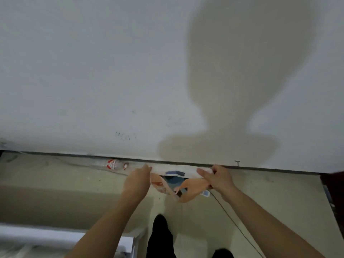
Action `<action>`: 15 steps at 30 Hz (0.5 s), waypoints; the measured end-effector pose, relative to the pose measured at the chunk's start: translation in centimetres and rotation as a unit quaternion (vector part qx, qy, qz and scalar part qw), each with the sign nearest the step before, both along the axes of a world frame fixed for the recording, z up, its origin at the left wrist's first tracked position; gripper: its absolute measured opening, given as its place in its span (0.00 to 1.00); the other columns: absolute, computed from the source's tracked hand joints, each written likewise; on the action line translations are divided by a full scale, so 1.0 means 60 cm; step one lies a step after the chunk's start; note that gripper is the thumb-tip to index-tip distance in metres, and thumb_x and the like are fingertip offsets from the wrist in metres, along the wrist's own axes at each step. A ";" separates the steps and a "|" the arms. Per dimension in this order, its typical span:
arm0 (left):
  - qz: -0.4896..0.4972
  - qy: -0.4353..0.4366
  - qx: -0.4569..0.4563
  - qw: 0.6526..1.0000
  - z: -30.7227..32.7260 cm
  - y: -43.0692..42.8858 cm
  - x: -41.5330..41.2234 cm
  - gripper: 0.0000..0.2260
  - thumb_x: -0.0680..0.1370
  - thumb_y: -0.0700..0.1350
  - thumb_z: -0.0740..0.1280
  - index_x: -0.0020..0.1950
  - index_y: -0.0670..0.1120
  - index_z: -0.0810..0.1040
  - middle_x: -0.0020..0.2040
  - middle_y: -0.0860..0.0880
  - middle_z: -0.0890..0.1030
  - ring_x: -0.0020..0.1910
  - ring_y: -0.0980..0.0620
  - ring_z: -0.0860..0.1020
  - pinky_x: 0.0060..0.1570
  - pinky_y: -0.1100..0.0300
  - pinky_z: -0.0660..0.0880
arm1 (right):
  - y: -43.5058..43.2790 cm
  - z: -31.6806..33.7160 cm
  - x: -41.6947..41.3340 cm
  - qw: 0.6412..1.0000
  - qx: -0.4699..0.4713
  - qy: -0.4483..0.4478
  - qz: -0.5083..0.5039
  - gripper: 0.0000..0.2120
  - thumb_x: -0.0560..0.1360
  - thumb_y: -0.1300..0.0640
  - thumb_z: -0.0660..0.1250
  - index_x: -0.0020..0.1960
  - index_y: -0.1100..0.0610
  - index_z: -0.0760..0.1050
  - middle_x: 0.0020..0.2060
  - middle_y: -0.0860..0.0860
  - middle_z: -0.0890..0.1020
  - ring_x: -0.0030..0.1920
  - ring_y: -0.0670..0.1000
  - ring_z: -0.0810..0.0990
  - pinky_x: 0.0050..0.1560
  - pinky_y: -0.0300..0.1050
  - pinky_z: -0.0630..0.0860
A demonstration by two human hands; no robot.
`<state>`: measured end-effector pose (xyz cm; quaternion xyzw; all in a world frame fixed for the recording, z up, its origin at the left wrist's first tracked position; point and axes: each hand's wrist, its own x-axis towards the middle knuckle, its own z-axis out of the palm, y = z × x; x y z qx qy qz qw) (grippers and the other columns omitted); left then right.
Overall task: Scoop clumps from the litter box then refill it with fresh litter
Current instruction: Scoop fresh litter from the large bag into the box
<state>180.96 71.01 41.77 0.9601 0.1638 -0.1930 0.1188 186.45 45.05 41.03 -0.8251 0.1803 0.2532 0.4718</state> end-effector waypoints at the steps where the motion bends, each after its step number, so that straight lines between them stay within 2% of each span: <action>1: -0.004 0.014 -0.008 1.000 -0.024 0.013 0.021 0.13 0.81 0.41 0.55 0.63 0.45 0.73 0.53 0.42 0.81 0.53 0.41 0.79 0.48 0.52 0.75 | 0.015 -0.023 0.015 1.000 -0.006 0.019 -0.019 0.20 0.69 0.46 0.77 0.39 0.61 0.74 0.33 0.56 0.80 0.30 0.53 0.81 0.32 0.52 0.82; 4: -0.040 0.058 -0.012 0.997 -0.109 0.053 0.088 0.11 0.81 0.40 0.59 0.63 0.44 0.74 0.57 0.44 0.78 0.54 0.43 0.79 0.49 0.54 0.74 | 0.055 -0.105 0.069 0.996 0.005 0.063 -0.057 0.18 0.70 0.48 0.78 0.41 0.62 0.76 0.38 0.59 0.83 0.32 0.53 0.82 0.28 0.42 0.78; 6: -0.042 0.086 -0.024 0.995 -0.169 0.073 0.131 0.13 0.80 0.41 0.61 0.64 0.45 0.74 0.60 0.45 0.77 0.57 0.43 0.78 0.53 0.55 0.73 | 0.076 -0.166 0.104 0.994 0.008 0.088 -0.072 0.18 0.70 0.50 0.78 0.41 0.63 0.74 0.39 0.60 0.82 0.34 0.54 0.82 0.29 0.41 0.78; 9: -0.013 0.124 -0.039 0.991 -0.265 0.087 0.181 0.13 0.79 0.42 0.64 0.63 0.44 0.77 0.59 0.45 0.78 0.59 0.44 0.77 0.55 0.57 0.71 | 0.098 -0.267 0.152 0.989 0.013 0.119 -0.083 0.17 0.72 0.53 0.76 0.41 0.63 0.72 0.40 0.60 0.80 0.35 0.55 0.81 0.24 0.36 0.73; 12: 0.012 0.144 -0.058 0.988 -0.362 0.098 0.218 0.13 0.77 0.44 0.67 0.61 0.43 0.78 0.59 0.45 0.78 0.59 0.45 0.77 0.55 0.59 0.71 | 0.116 -0.373 0.192 0.984 0.021 0.154 -0.083 0.16 0.72 0.54 0.76 0.44 0.64 0.73 0.45 0.62 0.81 0.41 0.58 0.83 0.27 0.37 0.77; 15: 0.029 0.159 -0.071 0.984 -0.451 0.107 0.237 0.13 0.78 0.46 0.67 0.61 0.42 0.78 0.58 0.45 0.79 0.58 0.46 0.78 0.56 0.58 0.72 | 0.126 -0.471 0.219 0.977 0.036 0.186 -0.097 0.13 0.72 0.60 0.76 0.47 0.65 0.74 0.48 0.62 0.80 0.45 0.59 0.83 0.32 0.42 0.81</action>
